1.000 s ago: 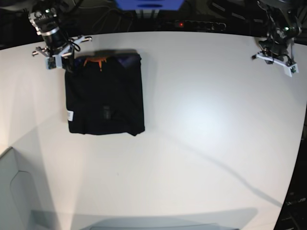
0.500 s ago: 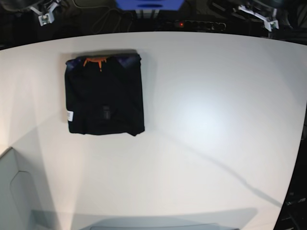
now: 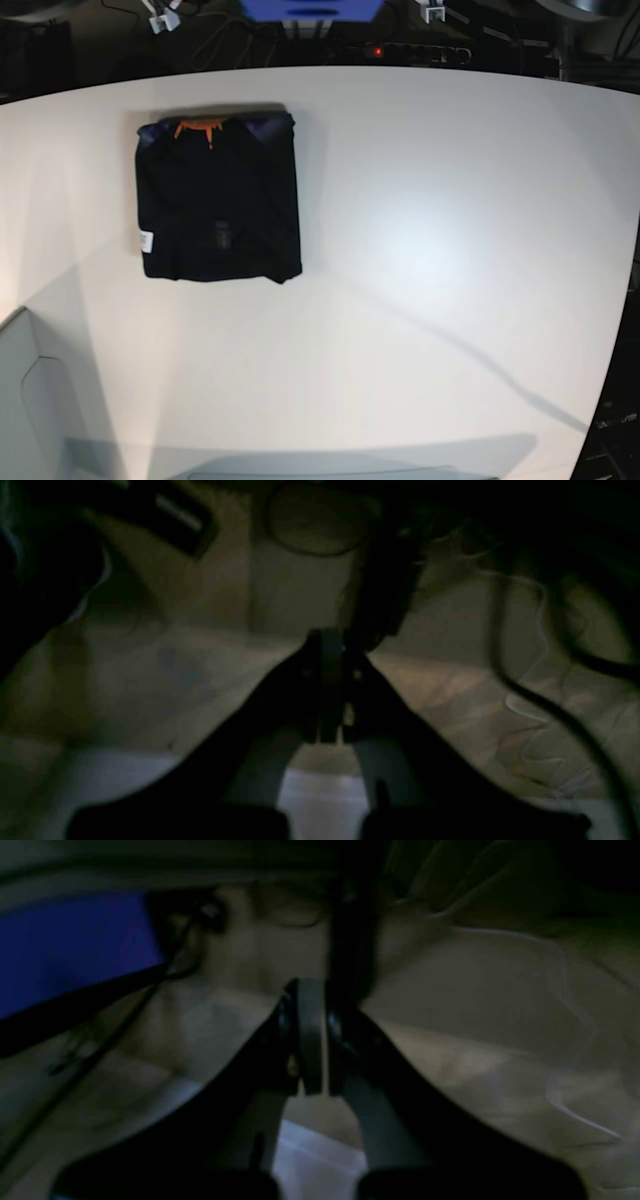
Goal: Fold the T-shirt properly
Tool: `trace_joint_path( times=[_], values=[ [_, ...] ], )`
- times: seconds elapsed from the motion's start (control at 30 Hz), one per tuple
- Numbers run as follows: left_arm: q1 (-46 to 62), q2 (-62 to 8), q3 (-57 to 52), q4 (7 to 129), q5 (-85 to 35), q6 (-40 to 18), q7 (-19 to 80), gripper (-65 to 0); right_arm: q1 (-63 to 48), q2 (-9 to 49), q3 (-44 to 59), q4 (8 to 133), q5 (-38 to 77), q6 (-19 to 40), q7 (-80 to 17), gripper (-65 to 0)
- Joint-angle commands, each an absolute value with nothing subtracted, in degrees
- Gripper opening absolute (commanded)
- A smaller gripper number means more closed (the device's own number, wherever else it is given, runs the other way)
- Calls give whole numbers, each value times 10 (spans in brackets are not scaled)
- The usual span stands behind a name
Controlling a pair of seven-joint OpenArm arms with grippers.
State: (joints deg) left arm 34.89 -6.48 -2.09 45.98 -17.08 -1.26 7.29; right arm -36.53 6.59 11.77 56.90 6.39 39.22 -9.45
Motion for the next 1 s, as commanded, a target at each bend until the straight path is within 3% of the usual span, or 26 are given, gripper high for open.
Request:
trace_joint_path(
  times=[0.0, 0.2, 0.37, 0.43, 0.53, 0.63, 0.97],
  values=[
    [331, -71, -22, 429, -171, -9, 57, -650, -359, 72, 109, 545, 69, 399, -67, -650],
    [204, -76, -22, 232, -171, -10, 16, -650, -242, 73, 7, 273, 68, 230, 100, -650],
    [145, -77, -22, 176, -171, -9, 15, -650, -152, 56, -96, 84, 69, 8, 235, -650],
    [128, -77, -21, 175, -170, -7, 19, -650, -131, 46, -128, 62, 69, -95, 247, -650],
    [110, -76, 7, 175, -170, -6, 51, -650, -114, 36, -150, 56, 70, -189, 226, -650],
    [96, -74, 42, 175, -174, -6, 81, -650, -95, 24, -150, 58, 72, -233, 185, -650],
    [93, -72, 46, 175, -173, -6, 82, -650, -79, 12, -153, 58, 70, -233, 172, -650]
  ],
)
